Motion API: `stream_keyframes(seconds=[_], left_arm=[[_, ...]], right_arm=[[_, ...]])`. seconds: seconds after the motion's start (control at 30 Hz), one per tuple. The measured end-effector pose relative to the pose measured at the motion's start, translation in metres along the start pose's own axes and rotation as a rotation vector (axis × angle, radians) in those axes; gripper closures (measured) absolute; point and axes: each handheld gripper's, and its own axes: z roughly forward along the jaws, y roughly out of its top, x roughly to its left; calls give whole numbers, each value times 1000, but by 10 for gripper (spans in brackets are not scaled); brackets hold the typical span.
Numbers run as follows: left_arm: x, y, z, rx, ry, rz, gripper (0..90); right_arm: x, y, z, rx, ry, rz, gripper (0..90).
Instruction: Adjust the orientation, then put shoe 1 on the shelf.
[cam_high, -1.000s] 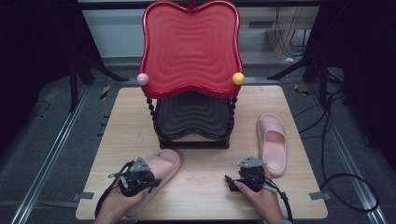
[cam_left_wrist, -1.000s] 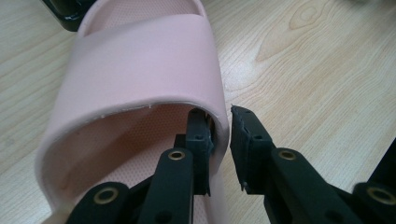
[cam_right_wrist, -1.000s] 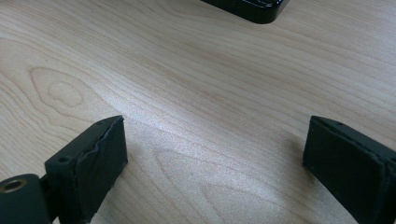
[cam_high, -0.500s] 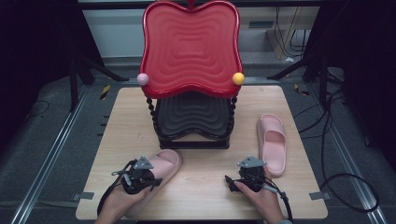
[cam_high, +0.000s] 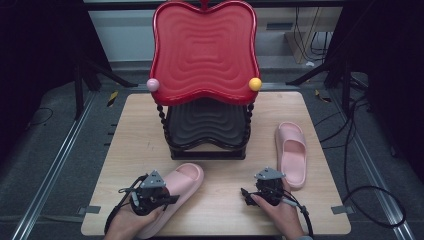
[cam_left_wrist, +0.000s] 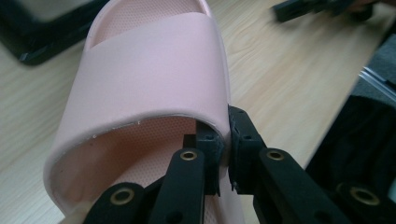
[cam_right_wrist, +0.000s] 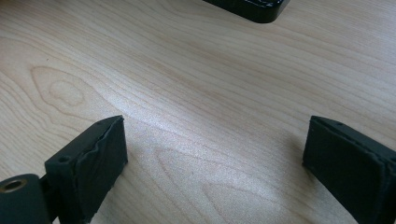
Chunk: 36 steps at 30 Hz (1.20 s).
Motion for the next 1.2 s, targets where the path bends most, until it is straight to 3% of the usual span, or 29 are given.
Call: stream_keyframes(seconds=[0.1, 0.2, 0.63, 0.93, 1.2], left_arm=[[-12, 14, -5, -41, -12, 26, 838], [-19, 31, -6, -74, 2, 54, 838], [-23, 91, 13, -139, 50, 93, 839], [-33, 116, 16, -180, 79, 120, 838], [-28, 129, 17, -241, 144, 93, 838]], right_arm=[[0, 0, 0, 0, 0, -1, 66], [0, 0, 0, 0, 0, -1, 66], [0, 0, 0, -2, -1, -6, 66], [0, 0, 0, -3, -1, -8, 66], [0, 0, 0, -3, -1, -7, 66]])
